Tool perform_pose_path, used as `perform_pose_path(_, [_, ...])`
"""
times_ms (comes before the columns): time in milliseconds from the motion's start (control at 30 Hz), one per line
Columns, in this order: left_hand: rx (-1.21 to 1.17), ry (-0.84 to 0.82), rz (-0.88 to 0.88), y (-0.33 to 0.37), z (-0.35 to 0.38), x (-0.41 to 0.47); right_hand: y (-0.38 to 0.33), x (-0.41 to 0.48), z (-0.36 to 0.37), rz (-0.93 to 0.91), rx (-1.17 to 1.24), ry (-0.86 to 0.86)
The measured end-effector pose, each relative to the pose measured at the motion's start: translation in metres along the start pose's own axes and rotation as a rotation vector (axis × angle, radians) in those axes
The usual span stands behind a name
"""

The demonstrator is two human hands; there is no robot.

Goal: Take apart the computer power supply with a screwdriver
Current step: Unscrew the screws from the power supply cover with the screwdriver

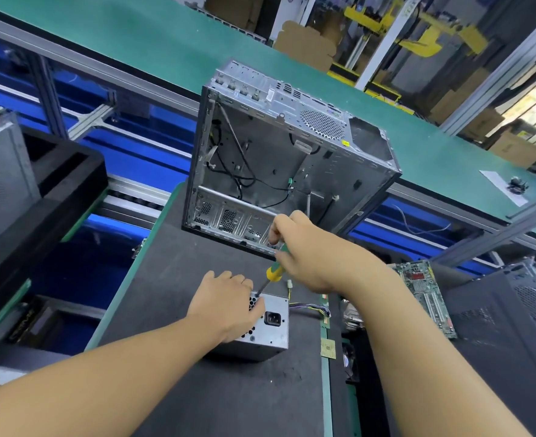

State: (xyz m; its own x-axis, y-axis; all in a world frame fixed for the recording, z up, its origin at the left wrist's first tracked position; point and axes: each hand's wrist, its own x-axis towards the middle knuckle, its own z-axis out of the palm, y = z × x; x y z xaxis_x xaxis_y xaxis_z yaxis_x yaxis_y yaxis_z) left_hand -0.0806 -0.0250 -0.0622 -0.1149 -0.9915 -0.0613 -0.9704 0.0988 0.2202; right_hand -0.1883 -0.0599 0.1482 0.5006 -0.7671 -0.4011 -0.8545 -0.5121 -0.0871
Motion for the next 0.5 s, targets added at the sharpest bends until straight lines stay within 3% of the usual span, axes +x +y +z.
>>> perform_pose_path(133, [-0.016,0.014,-0.006,-0.001,0.001,0.001,0.002,-0.002,0.002,0.048,0.053,0.027])
perform_pose_path(300, [-0.012,0.026,-0.010,-0.001,0.003,-0.001,-0.006,0.001,0.013,0.086,-0.132,0.165])
perform_pose_path(500, [-0.001,0.029,-0.011,-0.001,0.004,0.001,0.002,-0.001,-0.001,0.052,0.072,0.007])
